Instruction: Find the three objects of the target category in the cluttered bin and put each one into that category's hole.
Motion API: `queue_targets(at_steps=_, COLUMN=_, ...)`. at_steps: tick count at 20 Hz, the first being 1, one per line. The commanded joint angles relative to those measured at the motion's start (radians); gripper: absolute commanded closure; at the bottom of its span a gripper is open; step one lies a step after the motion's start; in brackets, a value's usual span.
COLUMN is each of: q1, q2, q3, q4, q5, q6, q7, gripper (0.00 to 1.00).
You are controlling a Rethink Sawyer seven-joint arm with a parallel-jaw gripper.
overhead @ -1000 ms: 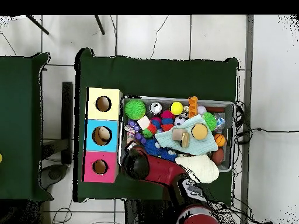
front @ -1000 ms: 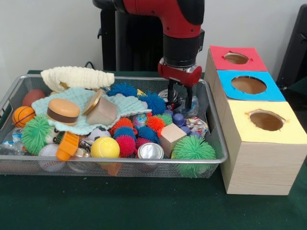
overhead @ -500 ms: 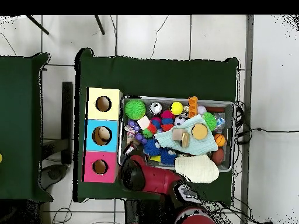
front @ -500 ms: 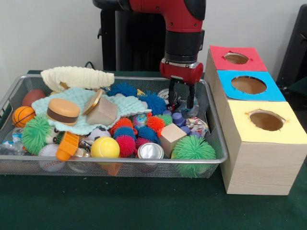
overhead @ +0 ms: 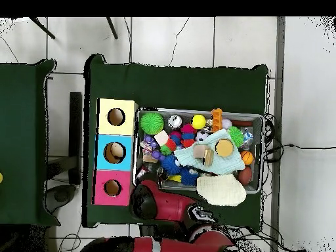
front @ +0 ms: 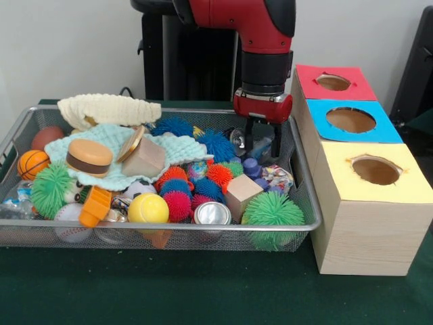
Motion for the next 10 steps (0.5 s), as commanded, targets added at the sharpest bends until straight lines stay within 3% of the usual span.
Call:
queue_targets(at_steps=1, q1=0.006, q2=0.161, q3=0.038, q4=0.009, q5=-0.020, q6=0.068, q7=0.118, gripper=0.00)
queue_targets(at_steps=8, q1=0.026, q2=0.201, q3=0.024, q4=-0.031, q5=0.008, q6=0.072, q7=0.114, gripper=0.00)
queue_targets(at_steps=9, q1=0.050, q2=0.198, q3=0.002, q4=-0.038, q5=0.013, q6=0.069, q7=0.107, gripper=1.00)
queue_targets(at_steps=10, q1=0.047, q2=0.198, q3=0.006, q4=-0.038, q5=0.013, q6=0.076, q7=0.107, gripper=1.00)
